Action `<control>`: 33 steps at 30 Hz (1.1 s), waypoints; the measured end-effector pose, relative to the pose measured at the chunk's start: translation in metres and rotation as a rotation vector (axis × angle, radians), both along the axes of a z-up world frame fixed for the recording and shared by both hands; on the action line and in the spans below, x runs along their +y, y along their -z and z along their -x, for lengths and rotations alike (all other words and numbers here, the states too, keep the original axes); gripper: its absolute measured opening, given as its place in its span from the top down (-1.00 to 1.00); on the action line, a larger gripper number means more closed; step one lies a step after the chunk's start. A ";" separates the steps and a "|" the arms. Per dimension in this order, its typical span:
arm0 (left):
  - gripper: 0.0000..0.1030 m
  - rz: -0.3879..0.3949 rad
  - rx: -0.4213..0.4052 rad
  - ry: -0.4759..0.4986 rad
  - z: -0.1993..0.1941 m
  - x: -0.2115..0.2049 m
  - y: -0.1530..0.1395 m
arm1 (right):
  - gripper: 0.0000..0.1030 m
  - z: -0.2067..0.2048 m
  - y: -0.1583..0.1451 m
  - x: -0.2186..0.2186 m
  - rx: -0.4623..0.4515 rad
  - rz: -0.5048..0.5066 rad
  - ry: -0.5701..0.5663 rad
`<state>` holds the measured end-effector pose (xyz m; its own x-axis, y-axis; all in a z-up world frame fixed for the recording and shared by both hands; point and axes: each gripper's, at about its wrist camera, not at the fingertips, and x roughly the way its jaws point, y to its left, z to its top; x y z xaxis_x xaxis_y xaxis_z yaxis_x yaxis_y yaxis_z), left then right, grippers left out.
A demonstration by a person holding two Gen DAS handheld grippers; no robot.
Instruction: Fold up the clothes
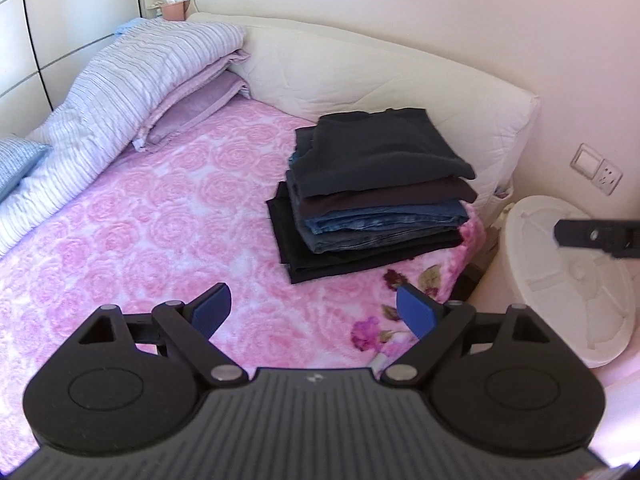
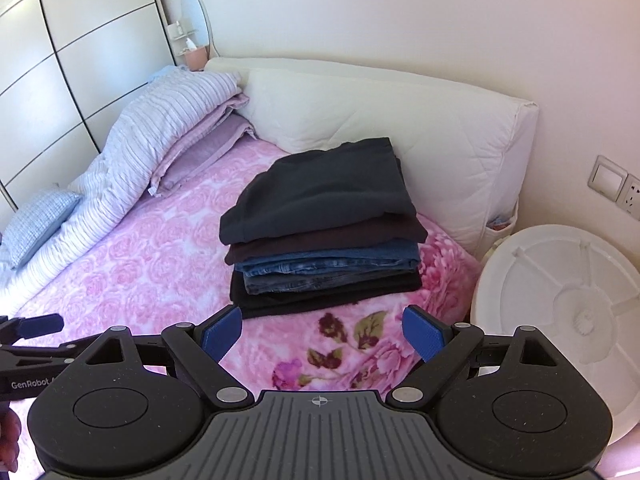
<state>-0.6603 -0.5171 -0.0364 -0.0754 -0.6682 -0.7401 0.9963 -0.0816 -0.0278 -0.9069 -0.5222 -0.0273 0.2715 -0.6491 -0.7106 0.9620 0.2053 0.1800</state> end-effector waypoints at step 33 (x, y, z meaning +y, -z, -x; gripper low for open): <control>-0.70 -0.010 0.012 -0.009 0.017 0.001 0.001 | -0.75 -0.014 -0.005 0.019 0.030 -0.017 0.008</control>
